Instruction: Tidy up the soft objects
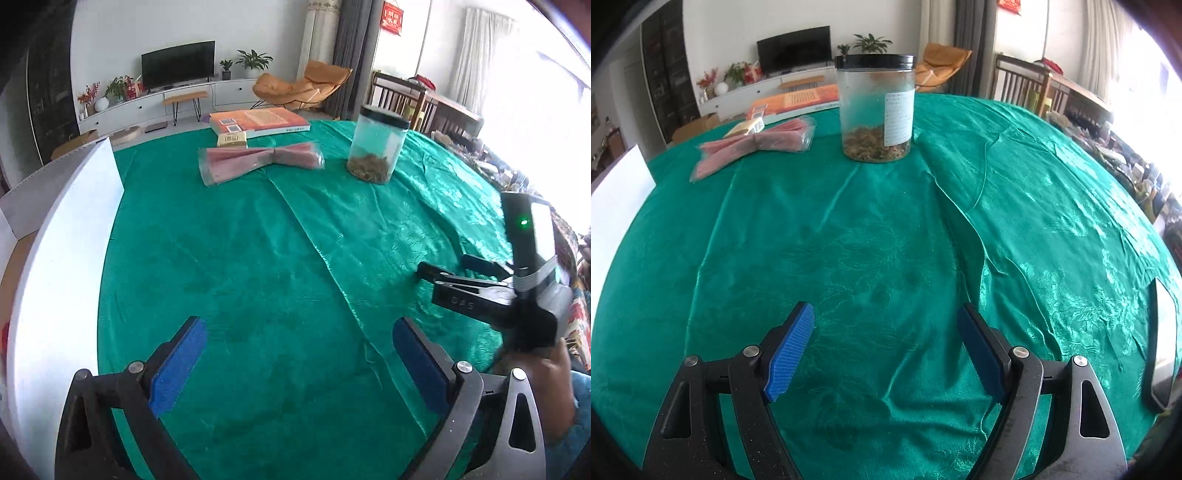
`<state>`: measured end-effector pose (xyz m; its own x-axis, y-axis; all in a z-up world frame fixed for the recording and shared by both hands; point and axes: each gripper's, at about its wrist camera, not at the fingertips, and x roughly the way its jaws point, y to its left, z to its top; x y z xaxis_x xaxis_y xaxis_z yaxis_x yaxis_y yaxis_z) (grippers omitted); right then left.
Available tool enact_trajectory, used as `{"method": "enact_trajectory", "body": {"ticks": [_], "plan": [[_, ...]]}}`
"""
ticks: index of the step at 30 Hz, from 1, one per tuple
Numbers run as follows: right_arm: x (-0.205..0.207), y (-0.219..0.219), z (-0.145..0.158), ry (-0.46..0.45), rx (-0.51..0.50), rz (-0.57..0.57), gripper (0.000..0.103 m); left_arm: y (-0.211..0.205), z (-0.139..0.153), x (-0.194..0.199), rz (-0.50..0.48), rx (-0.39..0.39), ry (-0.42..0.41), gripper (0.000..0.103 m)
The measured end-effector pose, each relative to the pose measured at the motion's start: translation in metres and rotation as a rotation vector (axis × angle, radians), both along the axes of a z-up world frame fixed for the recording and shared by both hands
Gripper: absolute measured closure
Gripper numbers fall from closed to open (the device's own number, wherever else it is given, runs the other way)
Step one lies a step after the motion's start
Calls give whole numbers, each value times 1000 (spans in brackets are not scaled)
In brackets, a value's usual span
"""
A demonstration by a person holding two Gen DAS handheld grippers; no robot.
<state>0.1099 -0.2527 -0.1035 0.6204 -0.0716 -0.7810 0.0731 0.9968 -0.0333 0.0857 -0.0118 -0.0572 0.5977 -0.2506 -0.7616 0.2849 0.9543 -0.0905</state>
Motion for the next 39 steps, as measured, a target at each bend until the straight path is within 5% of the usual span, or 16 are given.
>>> {"method": "enact_trajectory", "body": {"ticks": [12, 39], "plan": [[-1, 0, -8, 20, 31, -9, 15, 18, -57, 49, 97, 91, 54, 3], [-1, 1, -7, 21, 33, -8, 13, 17, -59, 51, 87, 99, 57, 0]]}}
